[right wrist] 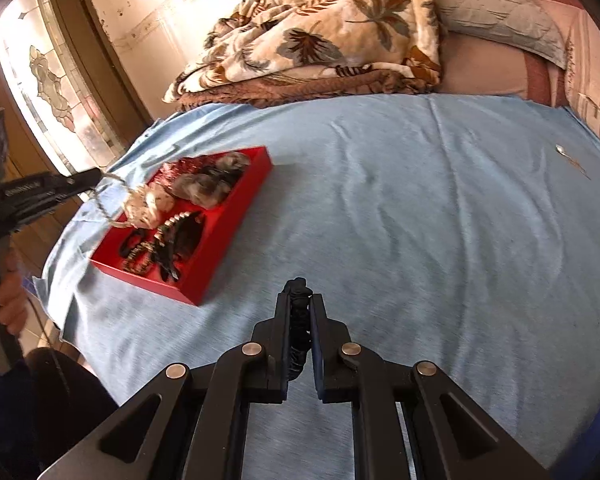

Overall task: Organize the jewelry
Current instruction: 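Carry both bracelets over the red tray and open both tools to release them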

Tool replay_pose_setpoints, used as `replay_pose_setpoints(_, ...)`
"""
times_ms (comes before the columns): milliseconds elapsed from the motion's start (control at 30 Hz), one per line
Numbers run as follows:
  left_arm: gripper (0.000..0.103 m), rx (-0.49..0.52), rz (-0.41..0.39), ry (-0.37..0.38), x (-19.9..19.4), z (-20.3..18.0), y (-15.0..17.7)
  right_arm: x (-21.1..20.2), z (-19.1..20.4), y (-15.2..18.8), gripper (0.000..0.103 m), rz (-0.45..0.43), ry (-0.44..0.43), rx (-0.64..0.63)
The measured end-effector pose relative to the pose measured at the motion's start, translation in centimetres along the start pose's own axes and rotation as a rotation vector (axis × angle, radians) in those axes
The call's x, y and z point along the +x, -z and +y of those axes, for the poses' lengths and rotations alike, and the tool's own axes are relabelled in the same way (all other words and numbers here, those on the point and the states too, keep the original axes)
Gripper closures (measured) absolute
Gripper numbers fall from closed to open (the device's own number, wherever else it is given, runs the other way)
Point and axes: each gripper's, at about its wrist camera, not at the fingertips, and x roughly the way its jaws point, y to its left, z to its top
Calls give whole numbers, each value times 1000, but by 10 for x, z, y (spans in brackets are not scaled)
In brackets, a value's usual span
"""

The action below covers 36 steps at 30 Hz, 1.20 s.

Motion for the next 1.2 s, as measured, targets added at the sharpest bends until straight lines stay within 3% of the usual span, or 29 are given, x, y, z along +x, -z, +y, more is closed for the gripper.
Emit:
replay_pose_setpoints(533,97,-124,42,52,42,63,-9,37,84,-58,93,28,-63,-130)
replay_pose_setpoints(667,97,-156,64,78,45,79,-6,56,104,-74,93,49,-90,-145)
replay_pose_setpoints(1000,97,-184,130,59,56,95,6,114,164,-104,93,123,-136,-257)
replay_pose_setpoints(1200,97,-171,172,48,67,94,9,159,161,-120,93,194,-146,-209)
